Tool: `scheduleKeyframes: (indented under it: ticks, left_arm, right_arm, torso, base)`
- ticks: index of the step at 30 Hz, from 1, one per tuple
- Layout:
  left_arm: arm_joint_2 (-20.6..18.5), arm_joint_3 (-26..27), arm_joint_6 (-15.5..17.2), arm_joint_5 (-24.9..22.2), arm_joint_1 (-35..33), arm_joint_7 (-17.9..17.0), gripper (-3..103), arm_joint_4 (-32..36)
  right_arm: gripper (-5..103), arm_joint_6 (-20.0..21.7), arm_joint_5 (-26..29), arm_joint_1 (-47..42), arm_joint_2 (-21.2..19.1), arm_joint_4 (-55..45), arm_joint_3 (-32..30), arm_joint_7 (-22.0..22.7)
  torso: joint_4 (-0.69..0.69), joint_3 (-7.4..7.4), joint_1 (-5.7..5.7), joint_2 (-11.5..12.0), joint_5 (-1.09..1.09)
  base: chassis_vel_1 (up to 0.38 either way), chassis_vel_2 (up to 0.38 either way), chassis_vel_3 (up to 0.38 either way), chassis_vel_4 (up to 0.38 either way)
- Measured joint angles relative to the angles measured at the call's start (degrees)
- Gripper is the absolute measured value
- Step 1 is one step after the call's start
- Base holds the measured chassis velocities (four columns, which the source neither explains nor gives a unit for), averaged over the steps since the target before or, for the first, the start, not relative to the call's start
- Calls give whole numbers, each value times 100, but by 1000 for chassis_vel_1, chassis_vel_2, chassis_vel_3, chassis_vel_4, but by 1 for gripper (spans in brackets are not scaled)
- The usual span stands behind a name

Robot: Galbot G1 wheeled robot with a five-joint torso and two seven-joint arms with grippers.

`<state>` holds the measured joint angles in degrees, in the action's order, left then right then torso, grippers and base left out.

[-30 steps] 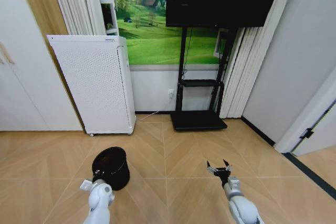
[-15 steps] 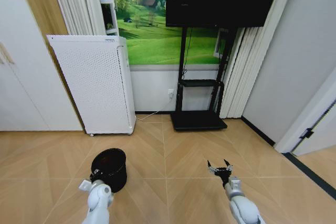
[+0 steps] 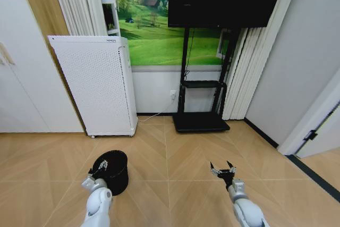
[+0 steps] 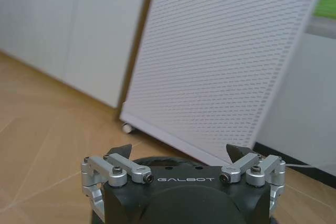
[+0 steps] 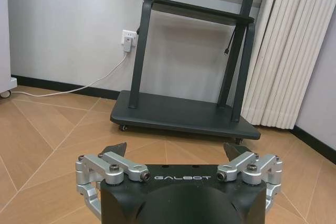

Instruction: Pick up the trash bin and place the garbage on the floor into it.

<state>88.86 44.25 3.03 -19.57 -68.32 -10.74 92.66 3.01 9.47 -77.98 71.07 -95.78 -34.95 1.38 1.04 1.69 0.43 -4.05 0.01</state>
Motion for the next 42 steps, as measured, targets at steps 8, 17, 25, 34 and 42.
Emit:
scheduleKeyframes:
  ticks: [8,17,25,34,42]
  left_arm:
    - [-92,15,511,1079,-11,1161,100,504]
    - [-811,-362,1116,1041,88,1786,100,789]
    - [-1031,-690,876,992,214,1864,100,579]
    - [-1037,-774,831,902,192,1742,100,635]
    - [-1009,-720,859,871,154,1672,100,699]
  right_arm:
    - [100,66,253,-43,89,-229,-48,-1]
    - [100,-135,255,-143,331,-211,-268,3]
    - [100,-356,97,-247,474,-119,-440,2]
    - [100,-369,-13,-242,590,-217,-490,2]
    - [100,-346,-43,-245,622,-311,-510,4]
  torso:
    - [1,0,0,0,-2]
    - [0,0,0,0,-1]
    - [0,22,1,-20,-2]
    - [0,191,35,-227,-1]
    - [0,343,68,-411,-1]
  base:
    - [0,0,0,0]
    - [0,0,0,0]
    - [0,0,0,0]
    - [0,0,0,0]
    - [0,0,0,0]
